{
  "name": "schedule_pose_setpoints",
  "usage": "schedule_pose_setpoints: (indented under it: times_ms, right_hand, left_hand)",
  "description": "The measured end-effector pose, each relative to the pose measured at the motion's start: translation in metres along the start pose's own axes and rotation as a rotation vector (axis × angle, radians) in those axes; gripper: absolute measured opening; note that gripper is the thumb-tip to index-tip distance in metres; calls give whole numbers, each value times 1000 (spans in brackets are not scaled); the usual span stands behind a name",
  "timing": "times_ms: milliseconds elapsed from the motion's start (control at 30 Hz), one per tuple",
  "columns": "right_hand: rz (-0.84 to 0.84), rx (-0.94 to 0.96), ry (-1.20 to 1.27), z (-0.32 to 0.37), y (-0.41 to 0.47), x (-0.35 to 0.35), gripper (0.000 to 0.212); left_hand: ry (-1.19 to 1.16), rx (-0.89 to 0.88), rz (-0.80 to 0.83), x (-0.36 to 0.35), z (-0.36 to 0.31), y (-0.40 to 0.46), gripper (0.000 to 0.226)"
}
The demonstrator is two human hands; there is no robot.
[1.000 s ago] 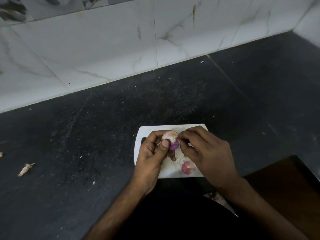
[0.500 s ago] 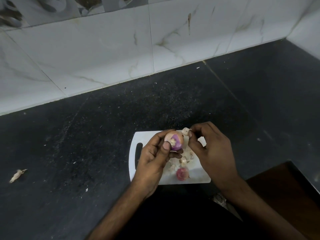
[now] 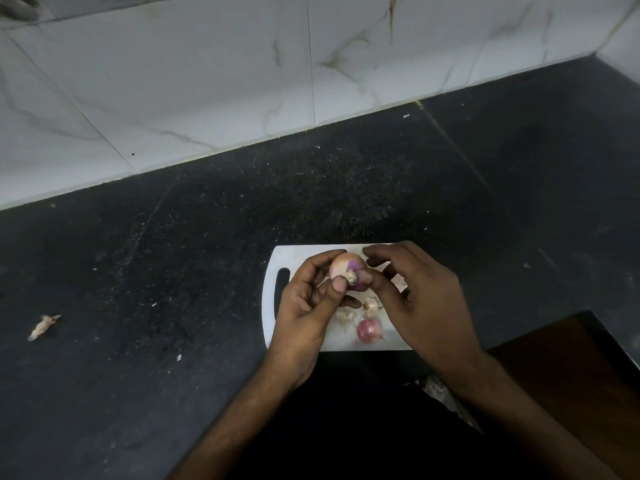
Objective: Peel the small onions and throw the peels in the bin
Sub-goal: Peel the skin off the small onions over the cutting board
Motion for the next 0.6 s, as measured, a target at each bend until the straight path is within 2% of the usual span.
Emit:
schedule_pose_setpoints:
  times_ms: [300, 467, 600]
  right_hand:
    - [-32, 124, 26, 12, -4, 19, 21]
    - [-46, 187, 38, 17, -8, 29, 23]
    - [-93, 202, 38, 23, -11, 39, 22]
  left_hand:
    - [-62, -1, -34, -9, -12, -15, 33]
    - [-79, -4, -45, -18, -20, -24, 42]
    - [-20, -46, -40, -22, -30, -31, 34]
Point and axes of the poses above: each hand's wrist, its own y-axis towards the middle knuckle, its own x-axis out of the back of the hand, z = x × y, the point moved 8 cm from there along y, towards the middle knuckle, and after that the axes turned 8 degrees about -z, right-handed, at the moved point
